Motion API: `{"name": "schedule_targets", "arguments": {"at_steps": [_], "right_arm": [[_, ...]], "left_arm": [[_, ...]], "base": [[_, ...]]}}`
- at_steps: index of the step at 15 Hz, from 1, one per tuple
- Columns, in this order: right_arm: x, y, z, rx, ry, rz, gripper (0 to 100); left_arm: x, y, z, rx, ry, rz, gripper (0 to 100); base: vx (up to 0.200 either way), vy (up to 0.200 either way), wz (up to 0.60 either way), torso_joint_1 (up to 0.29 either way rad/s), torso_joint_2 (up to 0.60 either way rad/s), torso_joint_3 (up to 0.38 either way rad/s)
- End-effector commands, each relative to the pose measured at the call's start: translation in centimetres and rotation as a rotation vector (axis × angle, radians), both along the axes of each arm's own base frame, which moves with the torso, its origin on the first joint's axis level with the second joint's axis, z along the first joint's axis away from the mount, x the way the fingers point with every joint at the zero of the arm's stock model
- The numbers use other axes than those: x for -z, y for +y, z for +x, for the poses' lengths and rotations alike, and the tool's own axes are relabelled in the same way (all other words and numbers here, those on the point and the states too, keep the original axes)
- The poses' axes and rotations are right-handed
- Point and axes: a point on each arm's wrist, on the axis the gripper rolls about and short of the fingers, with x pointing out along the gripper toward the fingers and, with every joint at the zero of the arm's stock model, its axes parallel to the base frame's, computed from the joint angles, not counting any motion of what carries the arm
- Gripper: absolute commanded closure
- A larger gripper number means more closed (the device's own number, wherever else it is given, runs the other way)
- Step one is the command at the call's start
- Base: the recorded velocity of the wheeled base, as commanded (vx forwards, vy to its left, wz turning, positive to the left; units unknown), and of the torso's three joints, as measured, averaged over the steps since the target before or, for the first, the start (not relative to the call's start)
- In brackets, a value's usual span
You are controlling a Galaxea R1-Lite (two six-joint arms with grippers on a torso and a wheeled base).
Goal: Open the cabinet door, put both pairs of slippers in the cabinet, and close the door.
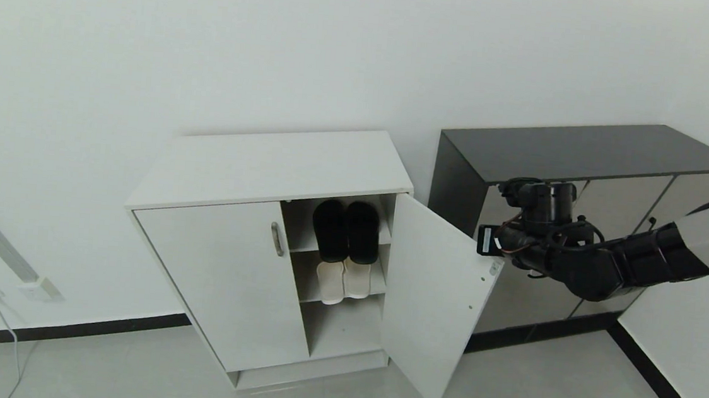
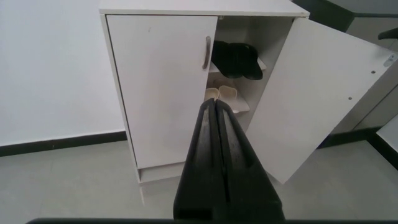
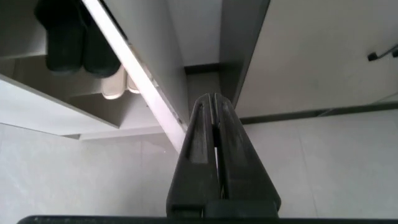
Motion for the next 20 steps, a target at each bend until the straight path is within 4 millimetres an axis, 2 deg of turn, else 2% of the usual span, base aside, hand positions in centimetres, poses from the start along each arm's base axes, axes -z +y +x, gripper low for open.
{"name": "schedule_targets", "arguments": {"at_steps": [1, 6, 10, 12, 16, 18, 20], "right_arm": [[0.7, -0.1, 0.2, 0.005, 0.015, -0.007, 100], [0.6, -0.1, 0.1, 0.004, 0.017, -0.007, 100], [1.1, 0.9, -1.3, -0.030, 0.038, -0.018, 100], [1.0, 2.2, -2.8, -0.072, 0.046, -0.019, 100], [0.6, 6.4, -7.9, -0.221, 0.014, -0.012, 100], [-0.3, 7.5, -9.9, -0.273, -0.015, 0.002, 100], [-1.2, 7.8, -11.1, -0.303, -0.034, 0.002, 100]], "left_arm": [[0.0, 0.0, 0.0, -0.001, 0.000, 0.000, 100], [0.0, 0.0, 0.0, -0.001, 0.000, 0.000, 100], [0.0, 0.0, 0.0, -0.001, 0.002, 0.000, 100], [0.0, 0.0, 0.0, -0.001, 0.002, 0.000, 100], [0.0, 0.0, 0.0, 0.001, 0.002, 0.000, 100], [0.0, 0.0, 0.0, -0.001, 0.002, 0.000, 100], [0.0, 0.0, 0.0, -0.001, 0.002, 0.000, 100]], "base": [[0.000, 0.000, 0.00, 0.000, 0.00, 0.000], [0.000, 0.000, 0.00, 0.000, 0.00, 0.000], [0.000, 0.000, 0.00, 0.000, 0.00, 0.000], [0.000, 0.000, 0.00, 0.000, 0.00, 0.000], [0.000, 0.000, 0.00, 0.000, 0.00, 0.000], [0.000, 0.000, 0.00, 0.000, 0.00, 0.000], [0.000, 0.000, 0.00, 0.000, 0.00, 0.000]]}}
